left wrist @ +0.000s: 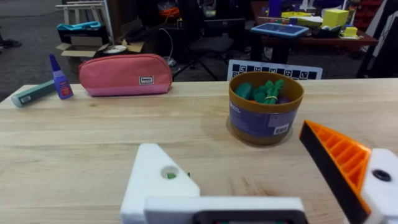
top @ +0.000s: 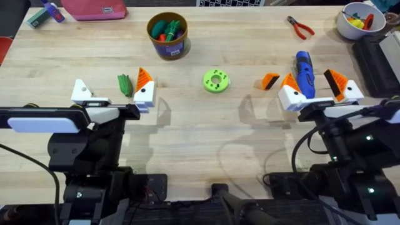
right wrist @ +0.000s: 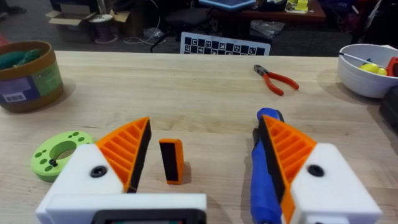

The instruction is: Pick up the gripper from the table and insert it into the empty holder that is missing its gripper. Then pick up a screw, insert it into the mounting hole, and use the screwdriver to tighten it. Finally, clean up the table by picking up the vegetable and placing it into the bucket.

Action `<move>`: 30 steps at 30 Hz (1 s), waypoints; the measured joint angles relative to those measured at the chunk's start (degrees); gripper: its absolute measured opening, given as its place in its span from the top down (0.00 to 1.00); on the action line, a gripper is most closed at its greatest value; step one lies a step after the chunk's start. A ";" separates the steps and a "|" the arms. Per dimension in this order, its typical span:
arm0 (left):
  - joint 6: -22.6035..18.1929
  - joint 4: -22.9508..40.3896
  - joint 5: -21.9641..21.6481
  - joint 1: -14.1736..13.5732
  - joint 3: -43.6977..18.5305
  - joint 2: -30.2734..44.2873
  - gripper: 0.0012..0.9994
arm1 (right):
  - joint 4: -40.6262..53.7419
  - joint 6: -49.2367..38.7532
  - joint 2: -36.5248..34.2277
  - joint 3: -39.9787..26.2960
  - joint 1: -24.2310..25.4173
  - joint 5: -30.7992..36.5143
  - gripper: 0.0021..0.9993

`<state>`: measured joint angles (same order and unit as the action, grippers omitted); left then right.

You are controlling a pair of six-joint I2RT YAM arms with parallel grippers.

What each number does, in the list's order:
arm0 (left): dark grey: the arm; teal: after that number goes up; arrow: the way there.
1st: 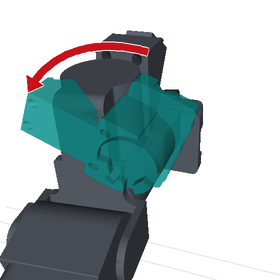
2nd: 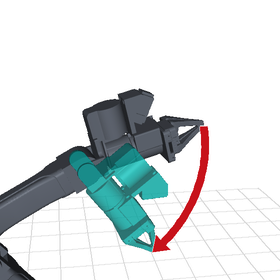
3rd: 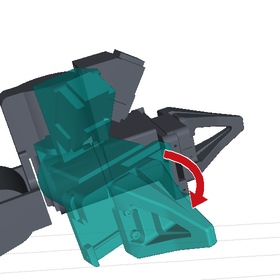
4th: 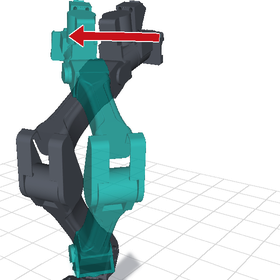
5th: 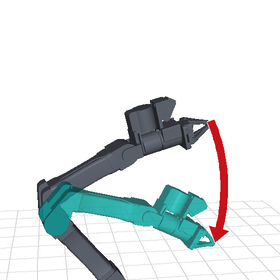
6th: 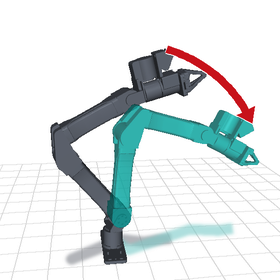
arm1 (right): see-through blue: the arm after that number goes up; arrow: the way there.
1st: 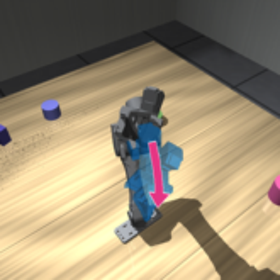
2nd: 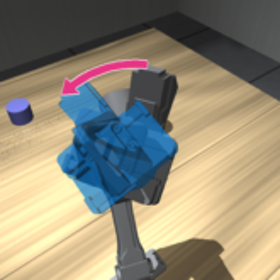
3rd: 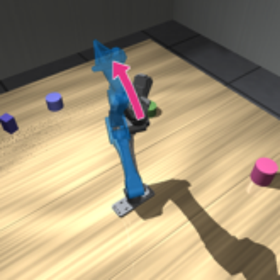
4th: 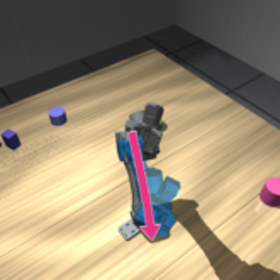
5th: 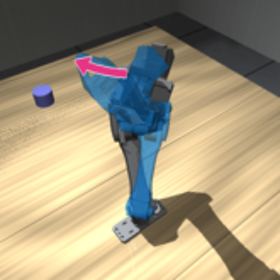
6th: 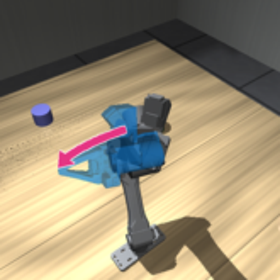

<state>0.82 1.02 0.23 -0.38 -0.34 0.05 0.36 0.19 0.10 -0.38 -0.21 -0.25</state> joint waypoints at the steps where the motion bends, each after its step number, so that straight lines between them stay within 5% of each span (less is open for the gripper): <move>1: 0.00 0.00 0.00 0.00 0.00 0.00 0.01 | 0.00 0.00 0.00 0.00 0.00 0.00 0.01; 10: 0.00 -0.40 0.00 0.00 0.00 -0.02 0.01 | -0.22 0.00 0.00 0.00 0.02 0.02 0.01; 17: -0.22 -10.49 -0.02 0.00 -0.61 0.00 0.01 | -9.23 0.02 -0.09 -0.94 0.00 0.31 0.01; 24: -0.40 2.76 -1.85 1.87 -13.07 3.89 0.01 | -3.93 0.00 -2.91 -13.77 0.01 0.88 0.01; 30: -0.40 18.89 -3.04 3.80 -30.45 17.93 0.01 | 12.29 0.00 -16.27 -31.33 0.02 0.95 0.01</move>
<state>0.42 19.91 -2.81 3.42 -30.79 17.98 12.65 0.19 -16.17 -31.71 -0.19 0.69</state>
